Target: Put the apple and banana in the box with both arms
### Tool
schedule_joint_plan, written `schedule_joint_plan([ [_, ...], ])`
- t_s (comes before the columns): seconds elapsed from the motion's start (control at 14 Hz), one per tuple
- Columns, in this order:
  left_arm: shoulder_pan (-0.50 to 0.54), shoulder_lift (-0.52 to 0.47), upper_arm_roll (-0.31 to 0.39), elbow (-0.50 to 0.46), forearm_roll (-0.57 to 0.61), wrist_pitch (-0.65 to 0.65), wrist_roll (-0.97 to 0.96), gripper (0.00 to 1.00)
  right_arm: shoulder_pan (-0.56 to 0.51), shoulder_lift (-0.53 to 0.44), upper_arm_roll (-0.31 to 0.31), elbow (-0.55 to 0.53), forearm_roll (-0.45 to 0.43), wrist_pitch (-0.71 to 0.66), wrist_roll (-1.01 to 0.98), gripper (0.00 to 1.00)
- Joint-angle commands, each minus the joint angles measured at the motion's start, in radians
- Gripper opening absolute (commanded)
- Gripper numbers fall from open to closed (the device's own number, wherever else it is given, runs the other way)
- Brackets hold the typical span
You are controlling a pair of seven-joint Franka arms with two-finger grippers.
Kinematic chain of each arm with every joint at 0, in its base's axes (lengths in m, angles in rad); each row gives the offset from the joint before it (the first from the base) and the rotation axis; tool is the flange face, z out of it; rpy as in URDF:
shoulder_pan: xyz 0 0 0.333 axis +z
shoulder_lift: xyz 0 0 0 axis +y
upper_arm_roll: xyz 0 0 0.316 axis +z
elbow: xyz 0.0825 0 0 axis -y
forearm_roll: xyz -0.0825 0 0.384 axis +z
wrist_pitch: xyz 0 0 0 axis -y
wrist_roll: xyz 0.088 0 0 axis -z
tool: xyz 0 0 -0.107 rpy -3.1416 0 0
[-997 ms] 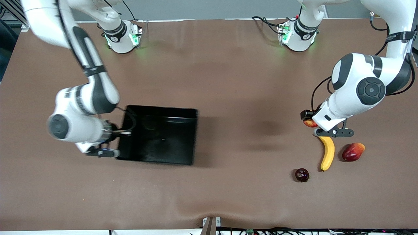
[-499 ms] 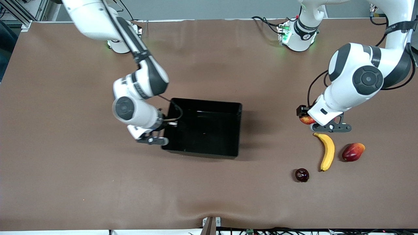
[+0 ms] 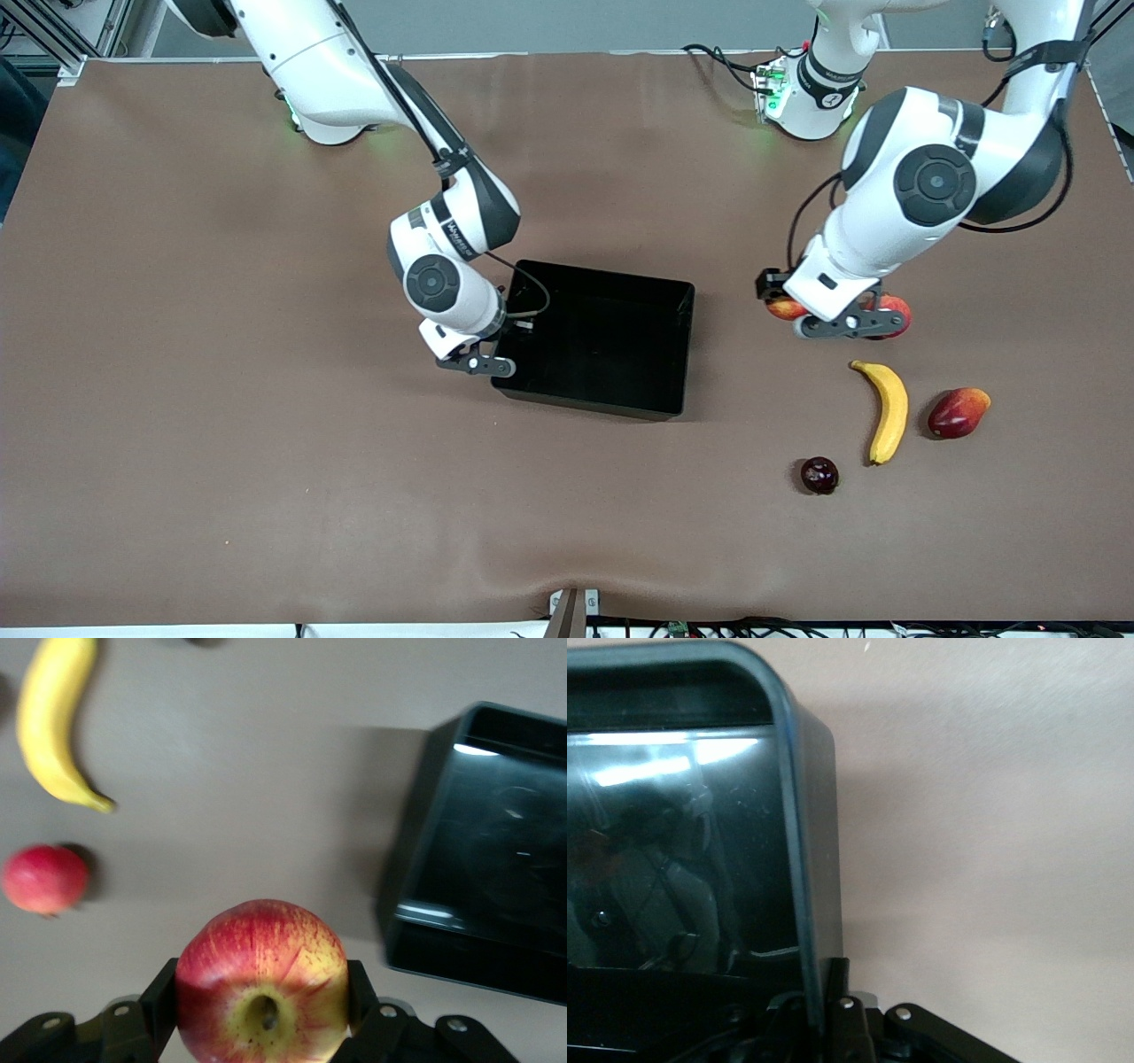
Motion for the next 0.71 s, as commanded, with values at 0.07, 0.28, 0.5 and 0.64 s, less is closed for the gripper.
schedule_joint_plan([
  [0.07,-0.073,0.093,-0.012,0.102,-0.026,-0.015,-0.182,0.0,0.038,0.001,-0.01,0.006,0.024,0.037,0.043,1.0],
  [0.28,-0.134,0.195,-0.012,0.198,-0.019,-0.01,-0.354,0.0,0.03,-0.048,-0.013,0.009,0.021,0.027,0.046,1.0],
  [0.5,-0.191,0.295,-0.011,0.269,-0.01,0.016,-0.497,0.0,0.004,-0.137,-0.019,0.005,0.01,-0.008,0.033,1.0],
  [0.64,-0.227,0.343,-0.006,0.283,0.004,0.085,-0.567,0.0,-0.06,-0.189,-0.021,-0.001,0.004,-0.079,-0.016,1.0],
])
